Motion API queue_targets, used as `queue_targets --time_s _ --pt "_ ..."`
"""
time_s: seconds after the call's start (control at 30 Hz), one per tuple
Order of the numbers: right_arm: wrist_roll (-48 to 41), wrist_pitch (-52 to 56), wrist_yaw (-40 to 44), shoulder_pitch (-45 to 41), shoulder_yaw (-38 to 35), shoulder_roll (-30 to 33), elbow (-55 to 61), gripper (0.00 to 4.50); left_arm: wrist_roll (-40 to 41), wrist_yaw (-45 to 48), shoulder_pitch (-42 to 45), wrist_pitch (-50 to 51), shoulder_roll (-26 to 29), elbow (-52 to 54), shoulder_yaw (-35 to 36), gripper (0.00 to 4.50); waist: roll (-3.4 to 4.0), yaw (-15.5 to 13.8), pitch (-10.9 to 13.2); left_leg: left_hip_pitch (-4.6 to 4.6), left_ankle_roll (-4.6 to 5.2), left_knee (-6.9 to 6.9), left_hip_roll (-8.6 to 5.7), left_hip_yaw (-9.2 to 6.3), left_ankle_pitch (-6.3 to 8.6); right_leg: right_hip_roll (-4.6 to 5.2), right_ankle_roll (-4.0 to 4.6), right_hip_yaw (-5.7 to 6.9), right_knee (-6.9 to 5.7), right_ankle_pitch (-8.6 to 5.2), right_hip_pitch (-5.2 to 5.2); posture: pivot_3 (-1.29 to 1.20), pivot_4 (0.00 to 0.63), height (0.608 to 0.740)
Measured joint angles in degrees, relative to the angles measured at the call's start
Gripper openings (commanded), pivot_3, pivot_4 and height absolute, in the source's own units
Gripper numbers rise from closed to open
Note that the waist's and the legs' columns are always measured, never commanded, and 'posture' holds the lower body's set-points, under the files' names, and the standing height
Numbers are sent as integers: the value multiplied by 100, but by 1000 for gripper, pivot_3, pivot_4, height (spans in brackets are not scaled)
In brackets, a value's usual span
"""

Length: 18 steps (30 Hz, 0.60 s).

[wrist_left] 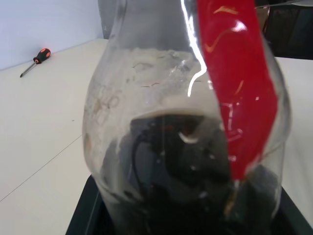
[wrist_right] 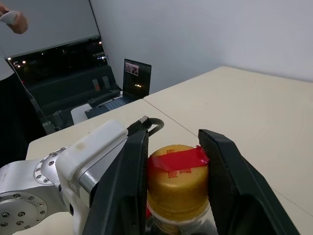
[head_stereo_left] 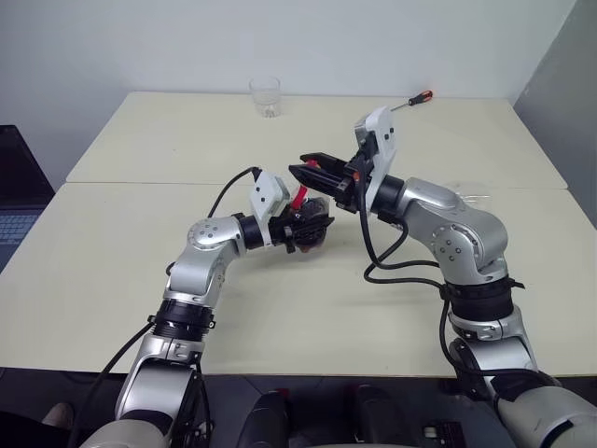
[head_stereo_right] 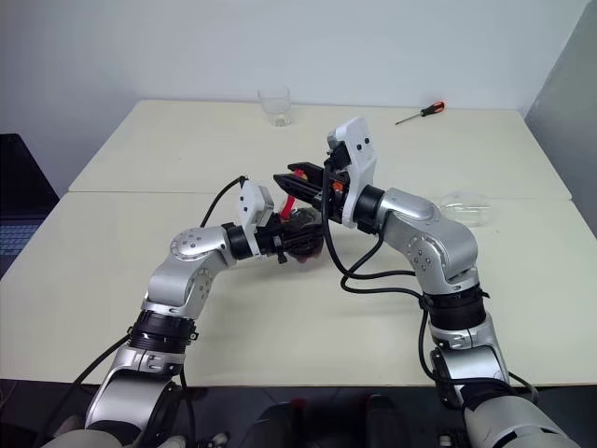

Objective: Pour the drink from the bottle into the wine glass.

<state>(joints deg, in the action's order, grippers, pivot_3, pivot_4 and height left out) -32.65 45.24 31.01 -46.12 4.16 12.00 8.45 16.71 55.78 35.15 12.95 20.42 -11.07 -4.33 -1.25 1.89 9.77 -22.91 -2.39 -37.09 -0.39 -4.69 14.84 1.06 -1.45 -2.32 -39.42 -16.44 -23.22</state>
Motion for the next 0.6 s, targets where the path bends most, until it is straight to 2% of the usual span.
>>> queue_targets --time_s 0.2,0.33,0.43,0.6 --pt "75 -205 295 2 74 159 -9 1277 7 19 -20 8 -1 93 -20 2019 0 0 0 -1 0 0 -1 0 0 0 0 0 0 0 0 0 150 740" --pt "187 -714 1094 6 238 417 -78 1277 132 125 -239 85 50 510 -17 2019 0 7 0 1 0 0 0 3 0 0 0 -2 1 0 0 0 150 740" --pt "184 -1146 2001 12 394 603 -244 1277 363 203 -704 350 176 1200 -20 2019 1 27 1 2 0 2 4 2 0 -1 0 -1 2 0 0 0 150 740" --pt "32 -1439 2885 -48 445 595 -502 1277 741 113 -1235 936 356 2167 33 2019 1 25 1 2 0 0 5 -1 0 -1 0 -1 -1 0 1 0 150 740"
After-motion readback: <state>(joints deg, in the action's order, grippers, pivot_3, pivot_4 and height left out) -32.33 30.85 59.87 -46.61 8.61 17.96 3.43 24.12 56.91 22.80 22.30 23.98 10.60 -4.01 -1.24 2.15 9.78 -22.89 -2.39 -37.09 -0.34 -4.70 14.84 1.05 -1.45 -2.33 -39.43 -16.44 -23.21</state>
